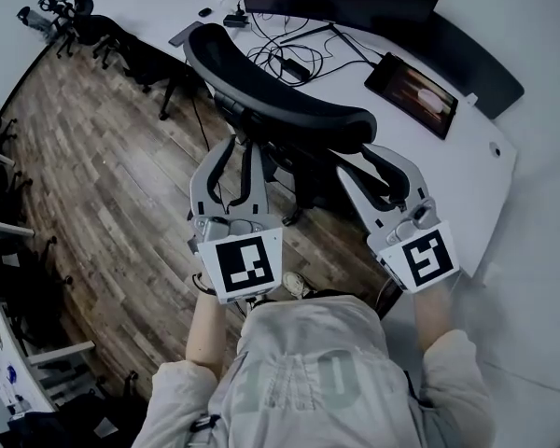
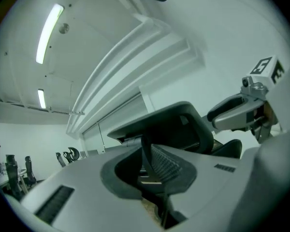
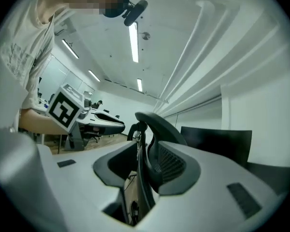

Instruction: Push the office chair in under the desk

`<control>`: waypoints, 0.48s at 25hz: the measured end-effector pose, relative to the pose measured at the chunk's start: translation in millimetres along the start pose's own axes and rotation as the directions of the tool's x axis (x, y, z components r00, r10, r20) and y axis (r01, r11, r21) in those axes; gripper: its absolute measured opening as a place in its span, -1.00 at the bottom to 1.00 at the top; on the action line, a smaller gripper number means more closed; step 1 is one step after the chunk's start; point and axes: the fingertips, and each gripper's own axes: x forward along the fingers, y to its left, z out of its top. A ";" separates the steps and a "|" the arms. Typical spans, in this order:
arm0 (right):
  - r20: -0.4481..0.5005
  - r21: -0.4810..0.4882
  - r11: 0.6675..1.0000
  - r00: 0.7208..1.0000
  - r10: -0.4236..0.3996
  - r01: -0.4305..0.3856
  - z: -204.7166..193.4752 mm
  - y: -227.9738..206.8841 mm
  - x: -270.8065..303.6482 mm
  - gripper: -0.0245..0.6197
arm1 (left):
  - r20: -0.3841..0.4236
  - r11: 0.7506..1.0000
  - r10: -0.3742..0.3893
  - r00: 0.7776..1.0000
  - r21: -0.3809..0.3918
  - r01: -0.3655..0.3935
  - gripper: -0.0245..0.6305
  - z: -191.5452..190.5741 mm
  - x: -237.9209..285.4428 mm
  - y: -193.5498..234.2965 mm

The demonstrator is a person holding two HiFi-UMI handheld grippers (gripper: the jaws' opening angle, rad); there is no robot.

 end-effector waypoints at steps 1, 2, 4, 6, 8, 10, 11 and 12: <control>0.024 0.018 1.000 1.000 -0.018 0.018 8.0 5.4 2.9 -0.49 | 0.027 1.000 0.011 1.000 0.021 -0.011 -0.76 9.4 -6.2 1.4; 0.045 0.037 0.999 0.998 -0.040 0.038 13.2 10.0 5.2 -0.50 | 0.047 0.999 0.019 0.999 0.028 -0.020 -0.84 15.5 -12.3 1.7; 0.062 0.083 0.993 0.994 -0.091 0.086 14.6 16.5 7.9 -0.60 | 0.072 1.000 0.026 0.997 0.003 -0.026 -0.87 18.4 -23.8 -0.1; 0.052 0.155 0.980 0.990 -0.131 0.122 8.4 24.6 11.2 -0.81 | 0.070 1.000 0.018 0.997 -0.019 -0.017 -0.87 12.9 -33.0 -4.3; 0.033 0.219 0.968 0.991 -0.131 0.121 -0.1 36.5 15.8 -0.85 | 0.055 1.000 0.006 0.998 -0.006 -0.005 -0.87 6.3 -40.1 -9.6; 0.018 0.251 0.963 0.994 -0.103 0.096 -7.1 49.6 19.9 -0.86 | 0.049 1.000 -0.004 0.999 -0.001 0.004 -0.87 3.1 -44.9 -13.3; 0.013 0.255 0.963 0.996 -0.089 0.082 -9.5 55.0 21.1 -0.86 | 0.050 1.000 -0.007 0.999 -0.006 0.007 -0.87 2.4 -46.5 -14.2; 0.009 0.255 0.964 0.997 -0.077 0.072 -11.1 59.3 21.8 -0.86 | 0.050 1.000 -0.009 0.999 -0.012 0.009 -0.87 1.9 -47.8 -14.4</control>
